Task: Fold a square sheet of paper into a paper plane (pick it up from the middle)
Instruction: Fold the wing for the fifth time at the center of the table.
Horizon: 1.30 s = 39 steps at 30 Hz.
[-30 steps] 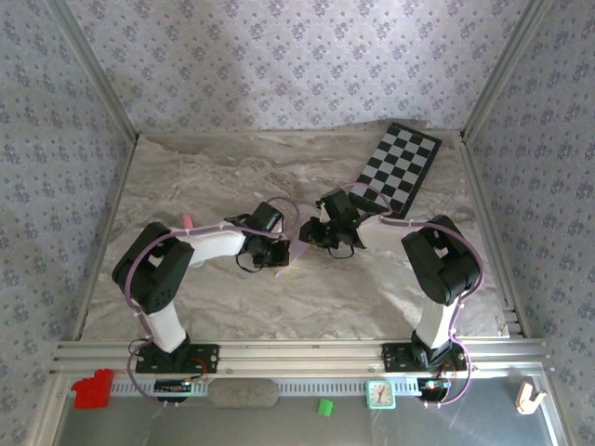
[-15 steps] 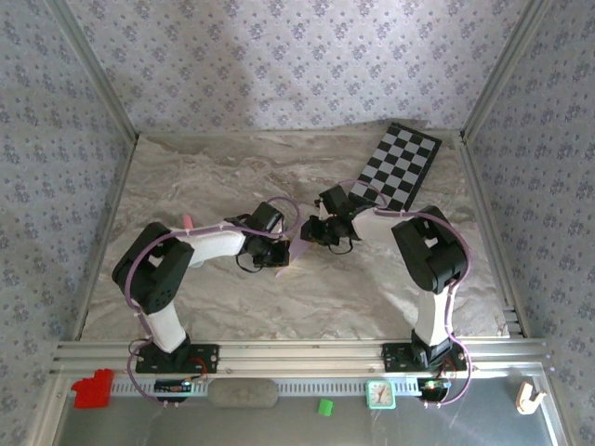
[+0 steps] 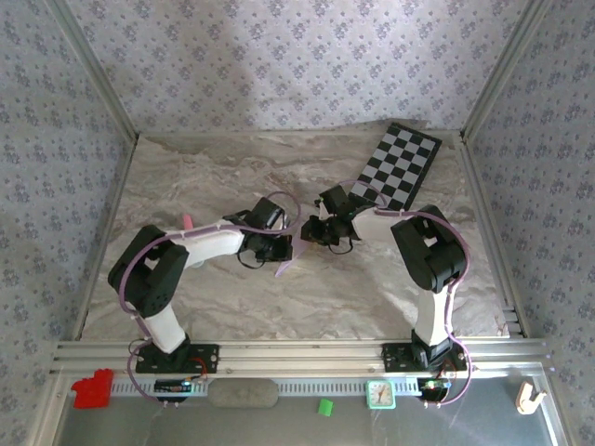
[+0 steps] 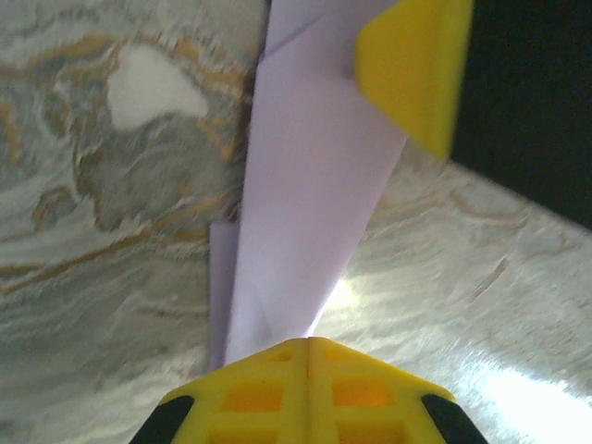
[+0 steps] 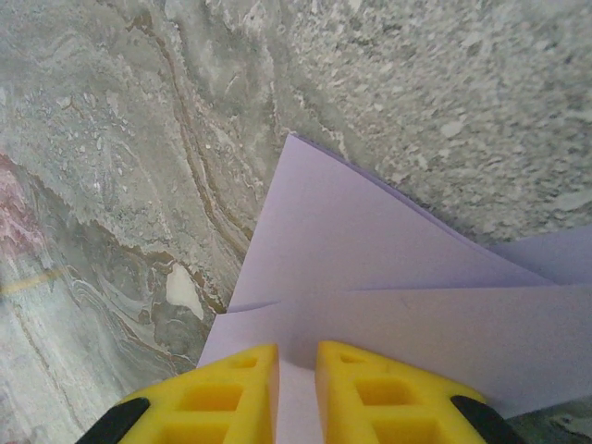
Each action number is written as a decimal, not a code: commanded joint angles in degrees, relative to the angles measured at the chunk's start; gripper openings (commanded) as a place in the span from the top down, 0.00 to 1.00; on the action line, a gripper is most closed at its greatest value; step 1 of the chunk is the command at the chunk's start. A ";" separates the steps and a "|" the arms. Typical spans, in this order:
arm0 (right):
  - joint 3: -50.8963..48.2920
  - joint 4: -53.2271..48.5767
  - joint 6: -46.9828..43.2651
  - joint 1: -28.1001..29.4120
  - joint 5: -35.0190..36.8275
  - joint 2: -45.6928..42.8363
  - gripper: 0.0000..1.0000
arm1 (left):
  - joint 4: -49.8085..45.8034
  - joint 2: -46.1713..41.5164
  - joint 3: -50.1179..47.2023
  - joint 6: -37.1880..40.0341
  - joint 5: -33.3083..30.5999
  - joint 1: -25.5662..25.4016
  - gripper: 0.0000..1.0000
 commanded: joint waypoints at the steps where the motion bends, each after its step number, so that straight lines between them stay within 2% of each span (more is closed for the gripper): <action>1: -1.67 -1.99 0.59 0.18 0.51 1.73 0.80 | 1.73 3.10 2.43 -1.08 0.92 0.07 0.94; 11: -0.51 -2.37 -2.63 -0.99 -1.10 -0.13 0.80 | -4.14 7.08 2.12 -2.46 -2.04 0.05 1.00; 18: 0.44 -3.54 -6.16 -0.49 -2.28 -4.40 0.80 | -5.27 7.65 0.56 -3.47 -3.87 0.02 1.00; 28: 0.47 -3.48 -6.21 0.74 -2.30 0.18 0.83 | -6.09 7.99 0.35 -3.15 -4.70 0.03 1.00; 33: 0.84 -4.26 -6.73 -2.47 -1.36 1.60 0.83 | -6.71 8.09 -0.71 -2.85 -5.10 0.05 1.00; 39: 1.86 -3.87 -7.56 -9.26 0.52 3.24 0.83 | -5.99 8.35 -3.64 -3.55 -4.41 0.18 1.00</action>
